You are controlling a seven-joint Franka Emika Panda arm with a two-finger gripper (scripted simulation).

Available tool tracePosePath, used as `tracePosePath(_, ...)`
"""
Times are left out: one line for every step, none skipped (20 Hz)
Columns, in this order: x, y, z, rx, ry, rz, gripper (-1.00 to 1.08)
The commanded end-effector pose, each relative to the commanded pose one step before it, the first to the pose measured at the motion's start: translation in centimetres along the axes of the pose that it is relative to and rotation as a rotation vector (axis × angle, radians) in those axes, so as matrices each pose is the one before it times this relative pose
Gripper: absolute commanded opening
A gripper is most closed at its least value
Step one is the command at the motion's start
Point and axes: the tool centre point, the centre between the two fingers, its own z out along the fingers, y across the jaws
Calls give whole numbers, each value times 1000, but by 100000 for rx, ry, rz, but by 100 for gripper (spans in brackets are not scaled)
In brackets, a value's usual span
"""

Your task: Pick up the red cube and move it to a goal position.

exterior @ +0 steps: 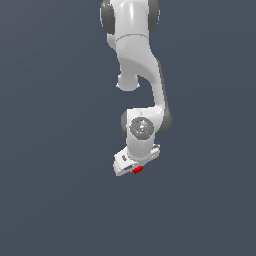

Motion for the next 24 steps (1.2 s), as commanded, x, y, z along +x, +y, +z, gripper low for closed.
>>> tracePosePath(-788, -151, -772, -58, 114, 10, -100)
tracePosePath(-389, -82, -338, 0, 0, 0, -100)
tracePosePath(-421, -88, -366, 0, 0, 0, -100)
tracePosePath(-454, -95, -396, 0, 0, 0, -100)
tracePosePath(-486, -101, -424, 0, 0, 0, -100)
tracePosePath(-502, -104, -438, 0, 0, 0, -100)
tracePosePath(-506, -119, -434, -50, -45, -15, -100)
tracePosePath(-524, -108, -459, 0, 0, 0, -100)
tracePosePath(-535, -111, -470, 0, 0, 0, -100)
tracePosePath(-547, -113, -482, 0, 0, 0, -100)
tracePosePath(-559, -115, -493, 0, 0, 0, -100)
tracePosePath(-571, -117, -505, 0, 0, 0, -100)
tracePosePath(-584, -119, -518, 0, 0, 0, -100)
tracePosePath(-597, -122, -531, 0, 0, 0, -100)
tracePosePath(-610, -124, -545, 0, 0, 0, -100)
tracePosePath(-622, -126, -558, 0, 0, 0, -100)
tracePosePath(-619, -125, -557, 0, 0, 0, -100)
tracePosePath(-601, -121, -544, 0, 0, 0, -100)
tracePosePath(-580, -116, -529, 0, 0, 0, -100)
tracePosePath(-558, -111, -511, 0, 0, 0, -100)
tracePosePath(-533, -106, -491, 0, 0, 0, -100)
tracePosePath(-508, -101, -469, 0, 0, 0, -100)
tracePosePath(-482, -96, -448, 0, 0, 0, -100)
tracePosePath(-454, -89, -429, 0, 0, 0, -100)
